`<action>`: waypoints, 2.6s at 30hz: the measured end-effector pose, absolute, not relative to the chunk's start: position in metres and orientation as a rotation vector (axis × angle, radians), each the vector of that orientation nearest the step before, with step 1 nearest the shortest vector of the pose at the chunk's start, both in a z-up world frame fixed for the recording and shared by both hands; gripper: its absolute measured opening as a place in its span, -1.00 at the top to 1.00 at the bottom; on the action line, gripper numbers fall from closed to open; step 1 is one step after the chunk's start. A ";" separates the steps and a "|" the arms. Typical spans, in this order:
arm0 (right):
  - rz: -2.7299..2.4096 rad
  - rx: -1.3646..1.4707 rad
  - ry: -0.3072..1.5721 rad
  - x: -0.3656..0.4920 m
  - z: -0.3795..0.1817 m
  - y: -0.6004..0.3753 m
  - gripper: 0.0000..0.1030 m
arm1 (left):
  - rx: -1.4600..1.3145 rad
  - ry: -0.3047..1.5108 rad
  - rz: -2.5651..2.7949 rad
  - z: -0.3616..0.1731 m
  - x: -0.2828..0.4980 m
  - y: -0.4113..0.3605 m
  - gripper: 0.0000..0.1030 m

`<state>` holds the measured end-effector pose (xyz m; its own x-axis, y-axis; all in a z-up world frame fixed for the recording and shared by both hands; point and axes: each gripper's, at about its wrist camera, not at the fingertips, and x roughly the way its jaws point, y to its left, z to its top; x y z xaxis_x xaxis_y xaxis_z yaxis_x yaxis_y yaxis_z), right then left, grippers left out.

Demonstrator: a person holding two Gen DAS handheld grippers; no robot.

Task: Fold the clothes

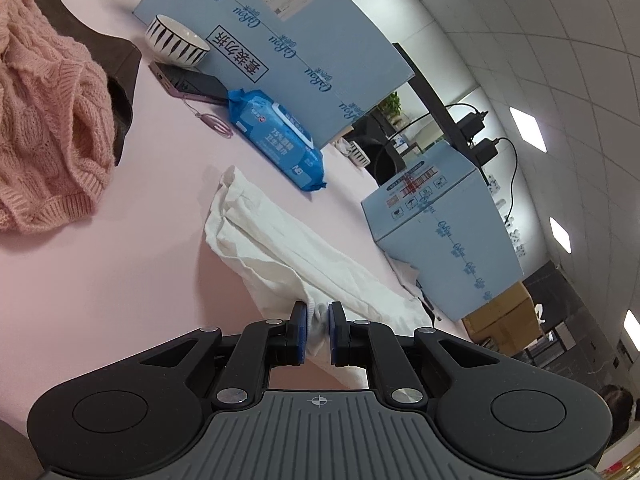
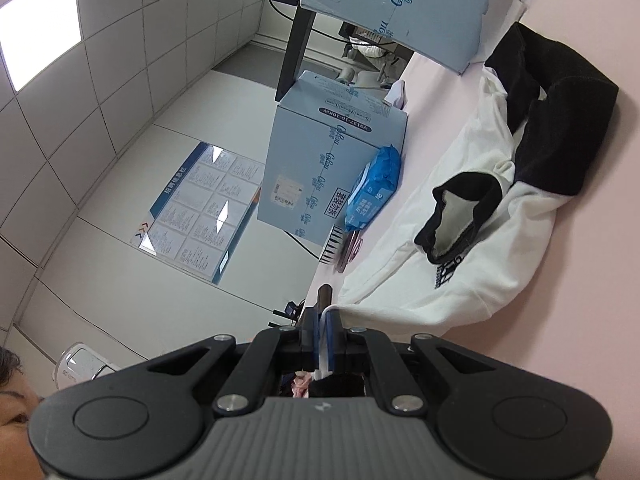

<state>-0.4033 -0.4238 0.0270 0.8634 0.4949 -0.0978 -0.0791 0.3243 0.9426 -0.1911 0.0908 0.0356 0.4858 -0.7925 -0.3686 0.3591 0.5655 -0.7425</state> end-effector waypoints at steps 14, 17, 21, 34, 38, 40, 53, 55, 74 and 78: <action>0.362 1.167 0.391 -0.322 0.054 -0.461 0.92 | -0.696 0.771 -0.682 0.044 -0.144 0.077 0.81; 0.336 1.187 0.450 -0.284 0.046 -0.468 0.92 | -0.697 0.815 -0.638 0.037 -0.129 0.071 0.81; 0.300 1.197 0.529 -0.246 0.030 -0.472 0.91 | -0.695 0.862 -0.599 0.025 -0.120 0.072 0.80; 0.130 1.180 0.736 -0.191 -0.009 -0.479 0.26 | -0.663 0.997 -0.532 0.007 -0.105 0.077 0.74; 0.111 1.054 0.677 -0.215 0.025 -0.485 0.10 | -0.650 0.992 -0.534 0.007 -0.102 0.074 0.74; 0.128 0.997 0.660 -0.227 0.039 -0.485 0.06 | -0.642 0.989 -0.537 0.008 -0.103 0.073 0.74; 0.122 0.437 0.856 -0.274 0.076 -0.436 -0.03 | -0.587 0.985 -0.523 0.016 -0.102 0.076 0.59; 0.104 0.326 0.873 -0.286 0.082 -0.425 -0.04 | -0.574 0.985 -0.508 0.016 -0.099 0.077 0.56; 0.051 0.403 0.801 -0.318 0.071 -0.455 0.66 | -0.439 0.847 -0.963 0.053 -0.146 -0.038 0.32; 0.103 0.599 0.772 -0.319 0.068 -0.487 0.71 | -0.374 0.910 -0.963 0.034 -0.141 -0.078 0.32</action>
<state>-0.3192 -0.4866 0.0677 0.7201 0.3009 -0.6253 0.1258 0.8296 0.5440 -0.1407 -0.0781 0.0345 0.2523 -0.8315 -0.4950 0.5418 0.5452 -0.6397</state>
